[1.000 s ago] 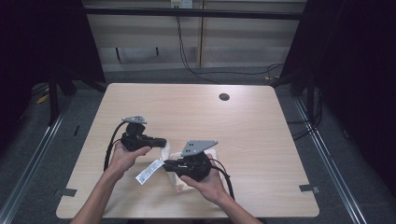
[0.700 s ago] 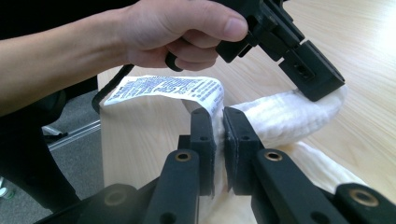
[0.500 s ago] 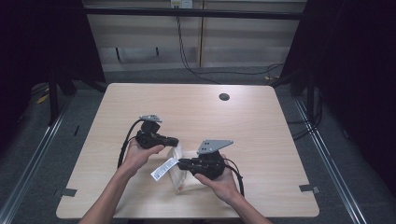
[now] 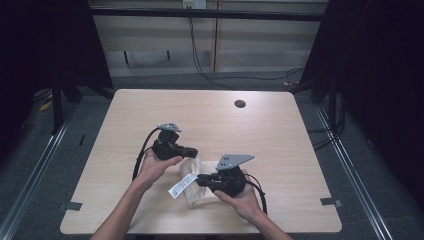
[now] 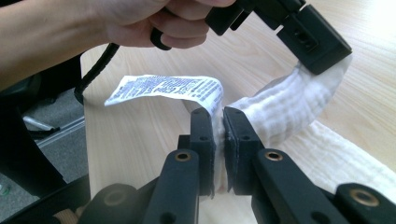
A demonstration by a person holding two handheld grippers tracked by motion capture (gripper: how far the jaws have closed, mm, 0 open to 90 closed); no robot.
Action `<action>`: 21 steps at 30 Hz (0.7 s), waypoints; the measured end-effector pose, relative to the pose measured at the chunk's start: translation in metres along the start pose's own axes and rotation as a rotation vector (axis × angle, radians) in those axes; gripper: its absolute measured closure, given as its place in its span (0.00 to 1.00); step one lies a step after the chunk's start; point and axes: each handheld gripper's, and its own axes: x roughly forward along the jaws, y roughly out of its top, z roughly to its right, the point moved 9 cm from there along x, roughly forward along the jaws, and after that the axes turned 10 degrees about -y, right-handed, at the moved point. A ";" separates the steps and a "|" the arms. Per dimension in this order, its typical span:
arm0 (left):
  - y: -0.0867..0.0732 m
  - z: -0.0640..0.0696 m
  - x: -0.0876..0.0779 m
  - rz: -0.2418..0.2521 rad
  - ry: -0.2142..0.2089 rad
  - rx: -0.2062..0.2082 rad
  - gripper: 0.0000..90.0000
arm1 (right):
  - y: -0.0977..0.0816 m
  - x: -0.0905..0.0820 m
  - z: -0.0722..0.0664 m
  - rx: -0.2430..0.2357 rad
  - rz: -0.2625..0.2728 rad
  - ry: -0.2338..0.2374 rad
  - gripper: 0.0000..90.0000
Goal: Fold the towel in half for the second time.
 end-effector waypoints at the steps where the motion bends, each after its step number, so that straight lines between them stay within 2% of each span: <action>1: 0.000 0.000 0.000 0.000 -0.001 0.001 0.95 | 0.000 -0.001 -0.001 -0.002 0.002 0.000 0.93; 7: 0.006 0.008 0.005 0.000 -0.007 0.026 0.95 | -0.001 -0.012 0.000 -0.004 0.004 -0.022 0.93; 11: 0.010 0.010 0.013 -0.005 -0.020 0.028 0.95 | -0.007 -0.017 0.002 0.000 -0.007 -0.029 0.92; 13: 0.012 0.012 0.018 0.009 -0.029 0.024 0.95 | -0.011 -0.019 0.005 -0.002 -0.016 -0.041 0.93; 21: 0.011 0.011 0.048 -0.053 -0.022 0.022 0.95 | -0.028 -0.024 0.018 0.020 -0.036 -0.073 0.92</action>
